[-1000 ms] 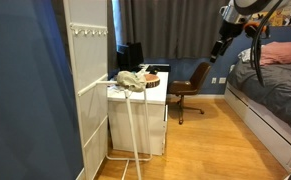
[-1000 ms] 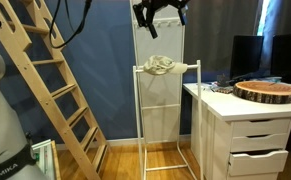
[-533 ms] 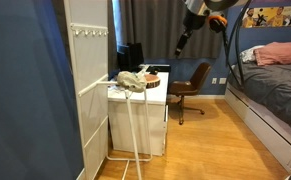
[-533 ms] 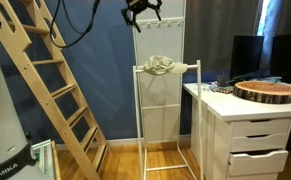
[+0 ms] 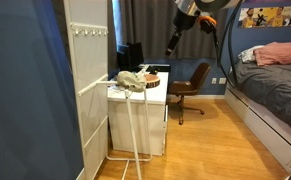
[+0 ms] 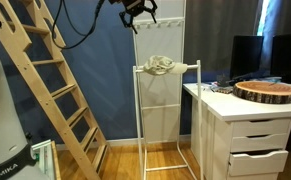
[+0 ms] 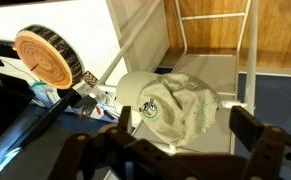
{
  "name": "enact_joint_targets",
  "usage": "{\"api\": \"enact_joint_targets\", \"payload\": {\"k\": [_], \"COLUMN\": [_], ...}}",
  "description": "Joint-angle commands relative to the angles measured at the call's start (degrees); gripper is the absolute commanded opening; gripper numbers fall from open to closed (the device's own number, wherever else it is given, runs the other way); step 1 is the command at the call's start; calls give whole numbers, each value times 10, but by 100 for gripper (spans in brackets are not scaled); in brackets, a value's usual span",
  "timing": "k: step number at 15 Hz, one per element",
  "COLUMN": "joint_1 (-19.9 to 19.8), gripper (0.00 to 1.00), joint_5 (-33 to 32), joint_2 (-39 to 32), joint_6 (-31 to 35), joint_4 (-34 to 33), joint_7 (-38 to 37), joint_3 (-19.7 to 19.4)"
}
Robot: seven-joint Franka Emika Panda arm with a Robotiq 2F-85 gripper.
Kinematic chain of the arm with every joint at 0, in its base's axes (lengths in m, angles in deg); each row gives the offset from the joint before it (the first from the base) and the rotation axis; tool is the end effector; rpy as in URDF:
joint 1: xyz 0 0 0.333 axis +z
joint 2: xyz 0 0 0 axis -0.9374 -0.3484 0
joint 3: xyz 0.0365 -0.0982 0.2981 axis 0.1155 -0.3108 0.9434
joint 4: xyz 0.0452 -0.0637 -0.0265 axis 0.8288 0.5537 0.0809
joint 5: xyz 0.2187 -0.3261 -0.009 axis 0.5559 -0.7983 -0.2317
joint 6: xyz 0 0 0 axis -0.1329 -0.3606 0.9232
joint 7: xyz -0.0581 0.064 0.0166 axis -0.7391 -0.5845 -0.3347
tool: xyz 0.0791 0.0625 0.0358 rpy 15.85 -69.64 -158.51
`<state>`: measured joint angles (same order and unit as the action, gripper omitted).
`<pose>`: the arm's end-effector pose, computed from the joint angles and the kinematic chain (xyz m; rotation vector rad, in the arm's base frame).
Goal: Hang the cap onto the rack
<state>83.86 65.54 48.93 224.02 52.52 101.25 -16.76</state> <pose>0.4312 0.0863 0.5717 2.5768 1.1104 0.8221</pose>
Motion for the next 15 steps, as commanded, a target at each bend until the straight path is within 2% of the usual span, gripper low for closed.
{"api": "enact_joint_targets", "payload": {"k": [1,4,7,11,12,15], "joint_1": [-8,1,14,-16,-13,-12], "gripper": [100,100,100,100,100,100], "joint_5": [7,10,10,-64,-70,-149], "joint_2": [0,-21,-78,-168,-191,-260], "joint_6": [0,-8,-47,-162,-189,-274], "joint_4": [-1,-17,-72,-185,-219,-309], "joint_7": [4,11,-6,-115,-137,-238], "joint_3": [8,13,50,142,157,202]}}
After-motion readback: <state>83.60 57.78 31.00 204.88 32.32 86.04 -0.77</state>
